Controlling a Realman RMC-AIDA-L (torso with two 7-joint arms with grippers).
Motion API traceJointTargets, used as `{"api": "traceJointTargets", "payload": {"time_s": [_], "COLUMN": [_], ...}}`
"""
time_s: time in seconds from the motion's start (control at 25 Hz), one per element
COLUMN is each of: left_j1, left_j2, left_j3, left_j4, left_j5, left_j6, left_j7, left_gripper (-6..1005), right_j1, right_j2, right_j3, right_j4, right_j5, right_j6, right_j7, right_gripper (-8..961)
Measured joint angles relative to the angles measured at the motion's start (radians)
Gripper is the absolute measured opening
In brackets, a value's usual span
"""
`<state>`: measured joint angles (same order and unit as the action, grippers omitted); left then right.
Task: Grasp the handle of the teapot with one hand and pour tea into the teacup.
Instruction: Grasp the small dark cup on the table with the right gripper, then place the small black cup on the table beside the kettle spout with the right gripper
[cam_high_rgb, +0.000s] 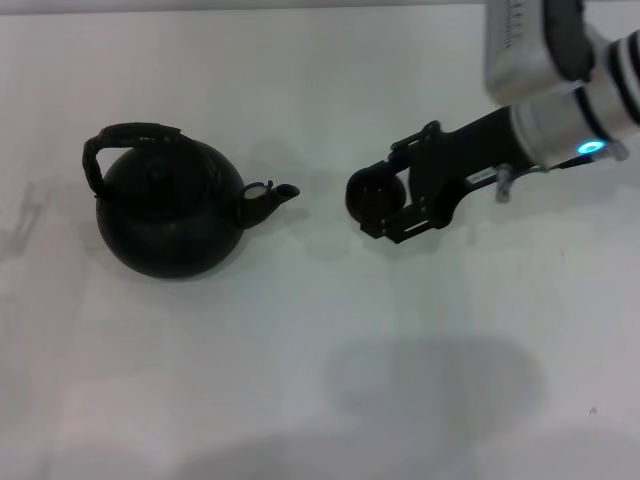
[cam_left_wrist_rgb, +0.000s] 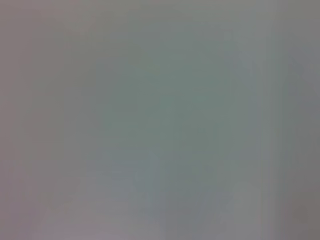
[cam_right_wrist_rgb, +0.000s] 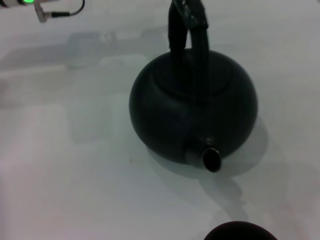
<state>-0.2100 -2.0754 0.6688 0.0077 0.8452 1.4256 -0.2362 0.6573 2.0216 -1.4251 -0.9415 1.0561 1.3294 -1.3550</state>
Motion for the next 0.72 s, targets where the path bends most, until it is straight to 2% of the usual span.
{"api": "traceJointTargets", "payload": {"time_s": [0.24,0.72], "left_j1": [0.0,-0.009], "left_j2": [0.0,0.0], "left_j3": [-0.001,0.0], "left_j4": [0.0,0.002], "left_j5": [0.0,0.0], "left_j6": [0.004,0.004], "left_j7": [0.0,0.0], "left_gripper": [847,847], "right_j1": [0.004,-0.002], "right_j2": [0.0,0.0], "right_j3": [-0.103,-0.218], "right_j4": [0.002,0.031], "right_j5": [0.002,-0.005], "right_j6": [-0.079,-0.171], "right_j7": [0.005,0.006], "right_gripper": [745,753]}}
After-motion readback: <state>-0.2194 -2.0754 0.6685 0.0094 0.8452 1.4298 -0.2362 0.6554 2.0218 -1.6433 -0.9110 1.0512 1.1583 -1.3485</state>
